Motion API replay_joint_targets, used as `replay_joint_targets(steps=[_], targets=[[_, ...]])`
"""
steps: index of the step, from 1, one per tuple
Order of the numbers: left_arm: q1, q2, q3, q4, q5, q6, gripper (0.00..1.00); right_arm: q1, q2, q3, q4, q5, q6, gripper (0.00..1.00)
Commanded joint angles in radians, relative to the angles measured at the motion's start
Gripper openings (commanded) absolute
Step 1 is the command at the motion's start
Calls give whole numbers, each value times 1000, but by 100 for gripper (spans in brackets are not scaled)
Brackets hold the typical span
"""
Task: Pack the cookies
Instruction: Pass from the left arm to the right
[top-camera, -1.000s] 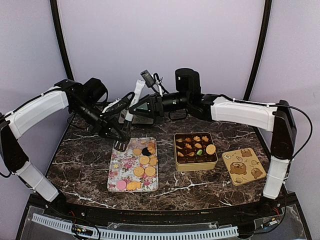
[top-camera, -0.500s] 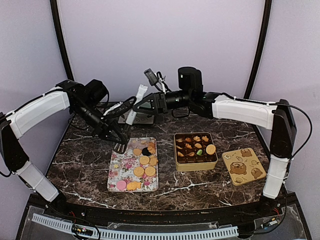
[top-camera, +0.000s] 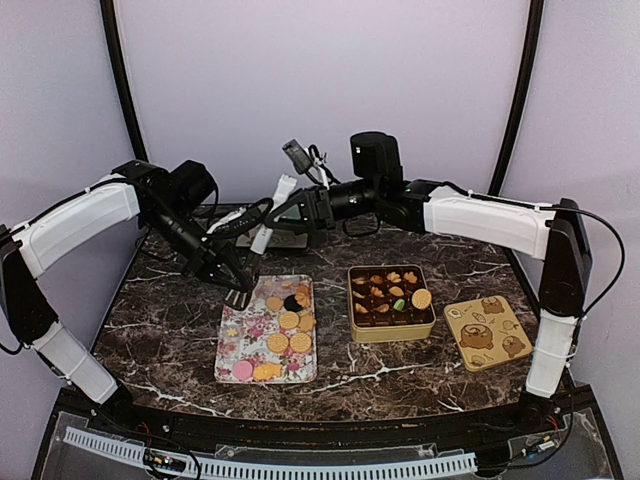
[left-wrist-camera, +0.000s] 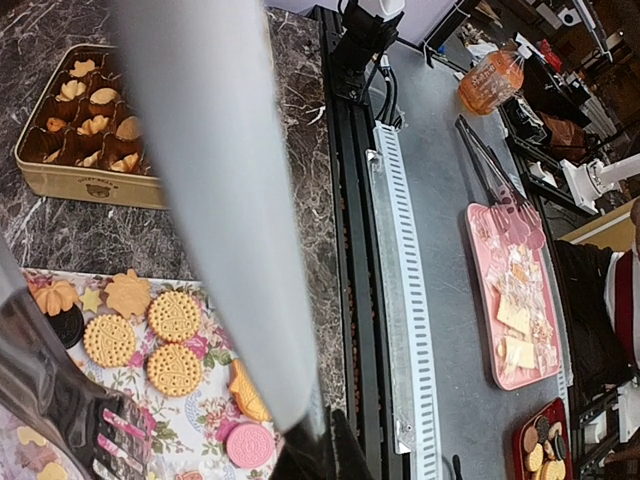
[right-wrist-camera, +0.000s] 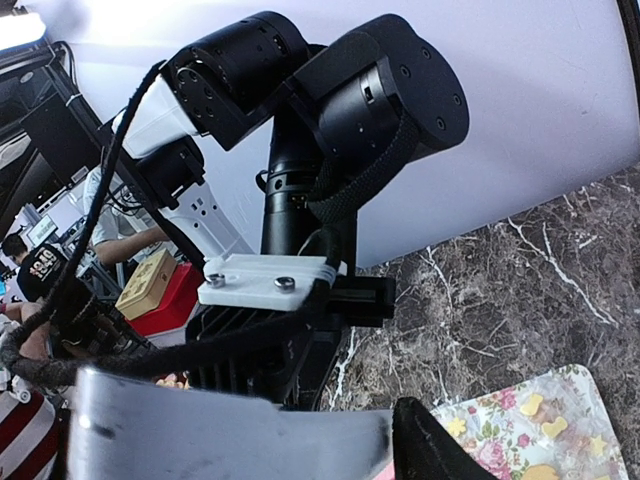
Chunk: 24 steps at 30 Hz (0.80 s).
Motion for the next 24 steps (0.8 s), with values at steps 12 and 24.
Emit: replay_joint_targets(steps=[12,24], targets=[[-13,-31,-5,31,-33,-16,10,1,-36,-73,109,-16,27,30],[-13,-55,-69,207,-159,-194,57,-27,-112,-221,378,36,169,20]])
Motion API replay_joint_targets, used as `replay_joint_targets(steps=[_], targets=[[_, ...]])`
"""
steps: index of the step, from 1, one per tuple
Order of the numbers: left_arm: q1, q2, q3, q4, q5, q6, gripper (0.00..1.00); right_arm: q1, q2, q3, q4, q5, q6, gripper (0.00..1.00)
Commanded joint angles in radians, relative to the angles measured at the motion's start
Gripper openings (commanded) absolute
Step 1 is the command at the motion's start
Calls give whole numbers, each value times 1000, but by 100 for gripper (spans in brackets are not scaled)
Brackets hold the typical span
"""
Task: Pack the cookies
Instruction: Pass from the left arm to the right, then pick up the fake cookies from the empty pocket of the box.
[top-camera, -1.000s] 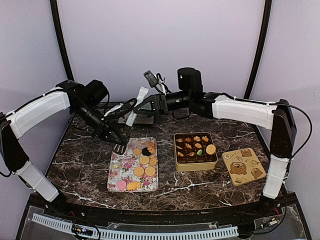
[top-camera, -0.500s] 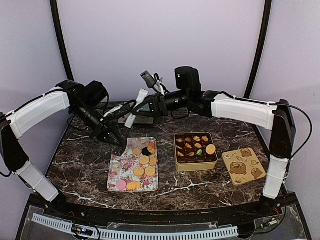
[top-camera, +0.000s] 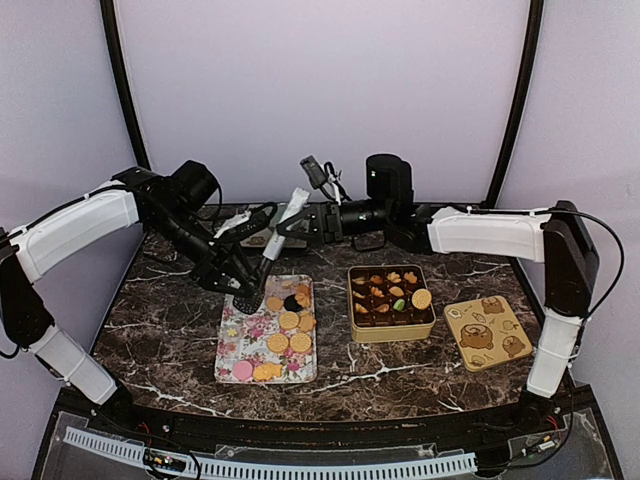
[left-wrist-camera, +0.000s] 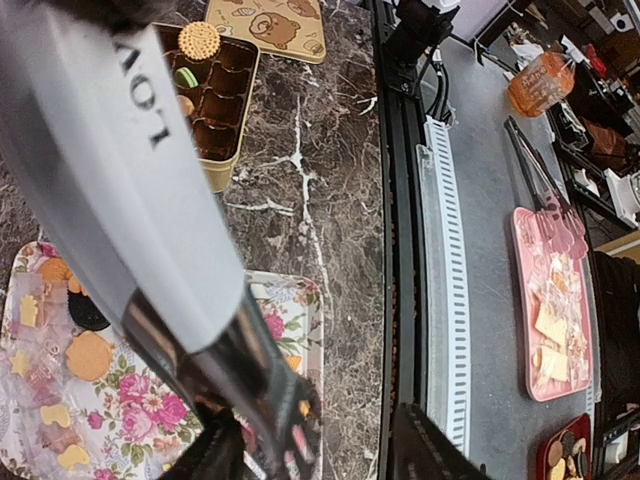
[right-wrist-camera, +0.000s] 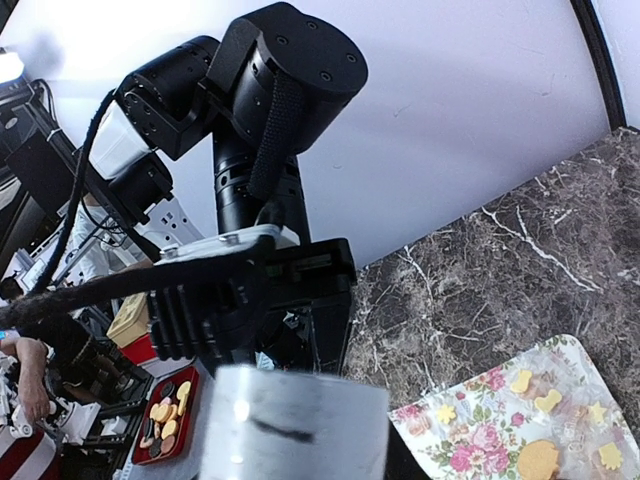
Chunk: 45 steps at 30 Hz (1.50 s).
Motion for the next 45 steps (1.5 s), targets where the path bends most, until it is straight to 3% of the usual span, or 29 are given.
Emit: replay_joint_targets(steps=[1,3,4,9,13,19,22,26,35,45], targets=[[0,-30,-11,78,-49,-78,65,2,-80,4,79,22,18,20],[0,-41,-15,93,-56,-98,95,-3,-103,4,-3,69,-41,19],[1,-48,-19,102,-56,-108,98,-7,-119,2,-42,106,-78,19],[30,-77,-28,142,-117,-137,99,-27,-231,-39,-192,259,-225,18],[132,-74,-28,173,-94,-173,99,-42,-336,-62,-346,367,-309,18],[235,-71,-53,176,-81,-161,99,-41,-544,-177,-518,689,-387,17],[246,-84,-77,186,-83,-157,99,-42,-679,-249,-582,850,-395,24],[276,-84,-86,196,-84,-160,99,-42,-805,-345,-636,949,-392,29],[331,-76,-84,186,-88,-156,99,-43,-836,-370,-802,1142,-382,22],[371,-71,-101,186,-74,-153,99,-48,-887,-421,-861,1263,-356,26]])
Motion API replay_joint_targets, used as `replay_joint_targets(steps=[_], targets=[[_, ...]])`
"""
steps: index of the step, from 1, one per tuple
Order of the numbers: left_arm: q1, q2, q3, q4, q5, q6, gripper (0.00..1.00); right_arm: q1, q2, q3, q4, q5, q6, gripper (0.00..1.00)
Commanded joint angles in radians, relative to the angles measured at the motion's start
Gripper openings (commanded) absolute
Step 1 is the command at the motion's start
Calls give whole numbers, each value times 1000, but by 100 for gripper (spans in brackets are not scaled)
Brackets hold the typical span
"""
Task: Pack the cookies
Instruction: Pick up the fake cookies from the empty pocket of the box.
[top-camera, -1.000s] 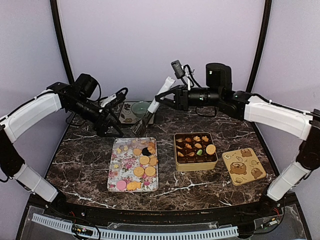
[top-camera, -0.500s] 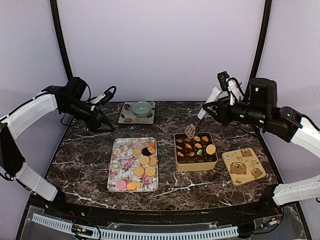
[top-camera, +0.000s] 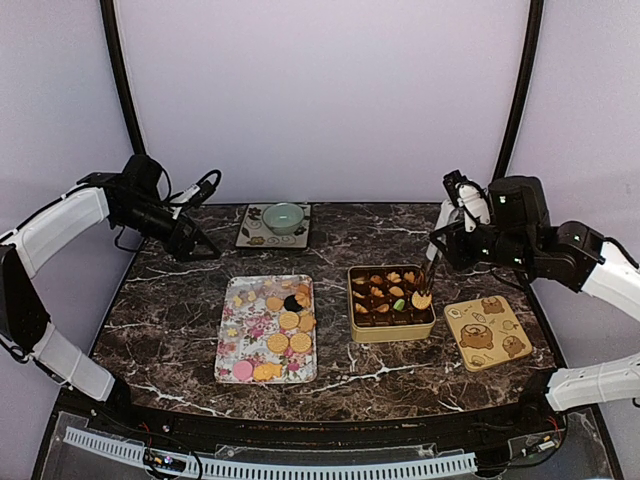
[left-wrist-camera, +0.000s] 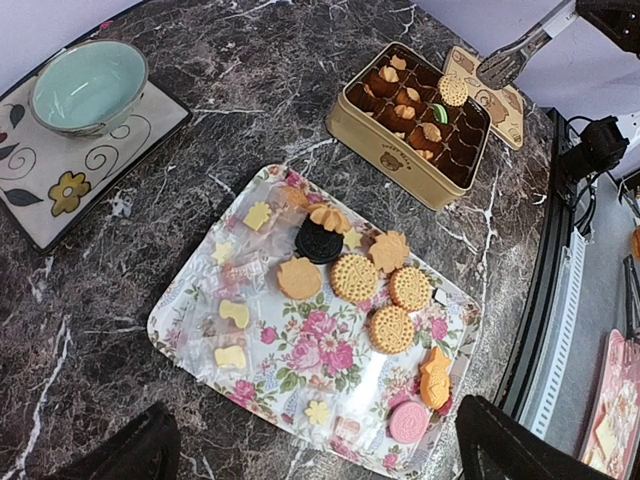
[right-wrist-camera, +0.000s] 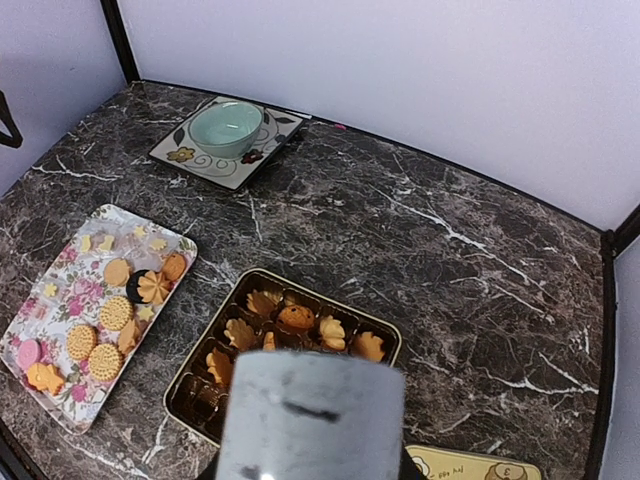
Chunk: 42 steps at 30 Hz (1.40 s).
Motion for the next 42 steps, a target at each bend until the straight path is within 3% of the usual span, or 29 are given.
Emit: replay_joint_targets(steps=[1,7,21,27,34,42], targets=[[9,-20,-19,-2,19,-1,99,-10,-28,-24,15,85,19,28],[8,-15,-18,-6,54,1,99,-37,-11,-45,49,101,26,32],[8,-21,-17,-26,74,16,99,-159,-35,-160,213,-55,80,34],[8,-22,-19,-30,76,22,99,-203,-41,-180,250,-108,87,31],[8,-21,-19,-33,83,27,98,-232,-55,-198,260,-159,81,21],[8,-22,-10,-41,86,31,97,-247,-26,-207,261,-184,65,23]])
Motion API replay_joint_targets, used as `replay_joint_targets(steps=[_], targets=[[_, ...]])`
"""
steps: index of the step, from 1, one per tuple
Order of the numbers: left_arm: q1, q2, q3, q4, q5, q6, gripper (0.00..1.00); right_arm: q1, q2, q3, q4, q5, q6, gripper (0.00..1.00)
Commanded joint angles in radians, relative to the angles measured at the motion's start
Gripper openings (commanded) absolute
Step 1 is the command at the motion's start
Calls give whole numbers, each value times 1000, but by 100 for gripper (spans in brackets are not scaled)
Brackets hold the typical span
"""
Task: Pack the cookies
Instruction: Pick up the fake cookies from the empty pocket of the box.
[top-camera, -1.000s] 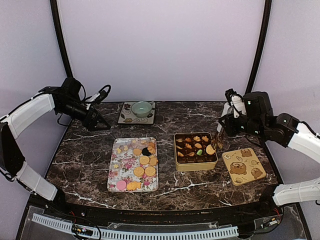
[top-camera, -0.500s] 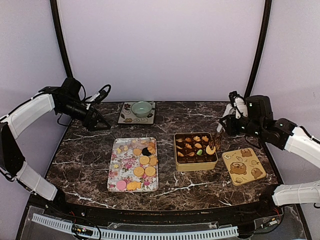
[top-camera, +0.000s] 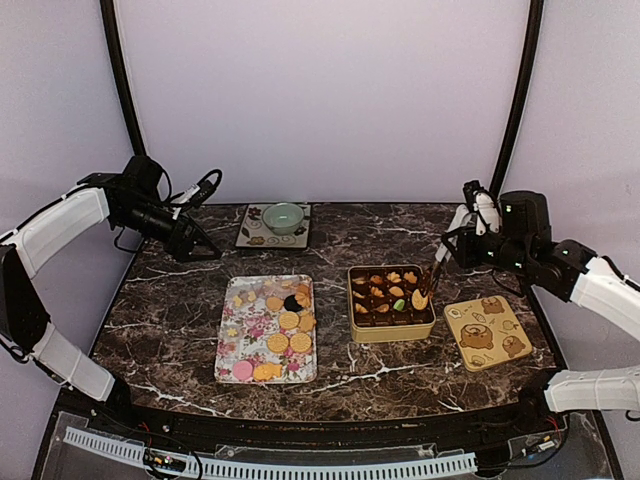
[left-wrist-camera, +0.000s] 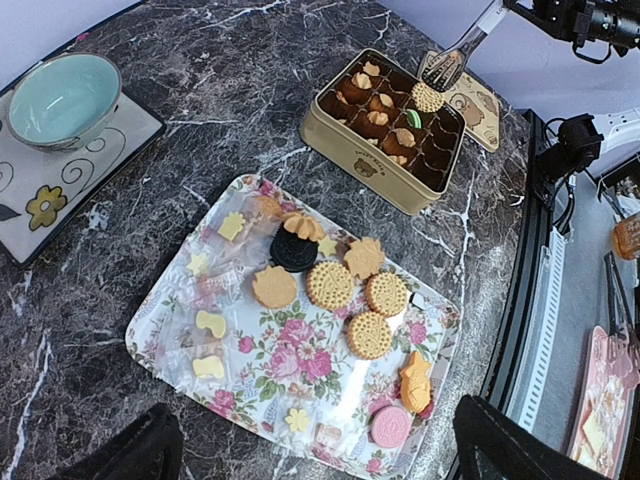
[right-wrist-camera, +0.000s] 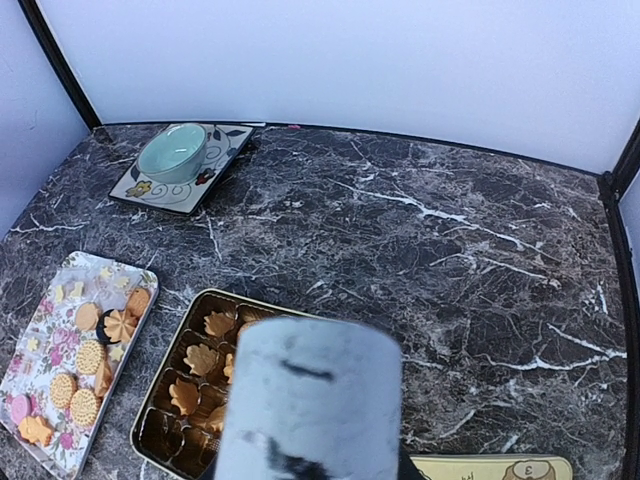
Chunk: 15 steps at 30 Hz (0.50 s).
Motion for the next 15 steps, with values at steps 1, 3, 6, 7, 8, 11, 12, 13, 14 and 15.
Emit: replay_joint_targets(steps=[1,3,6,7,8,11,12,13,14,15], targets=[[2,-22,-3,-31,26,19,97,-8,19,-5,54,-27,-11,23],[2,-23,-2,-33,27,20,97,-8,33,1,53,-27,-22,22],[3,-23,-2,-35,28,21,97,-8,50,15,39,-38,-47,22],[2,-23,-2,-36,28,23,97,-8,52,22,32,-44,-55,22],[2,-23,0,-37,29,23,97,-9,55,26,27,-48,-64,22],[3,-22,4,-38,29,25,97,-8,63,41,11,-50,-80,21],[3,-22,5,-38,30,24,97,-8,63,43,11,-51,-82,19],[2,-21,6,-39,31,23,97,-11,64,44,11,-49,-84,16],[3,-20,9,-40,33,24,96,-13,63,43,15,-51,-87,13],[3,-19,9,-42,34,25,96,-18,62,44,18,-58,-90,10]])
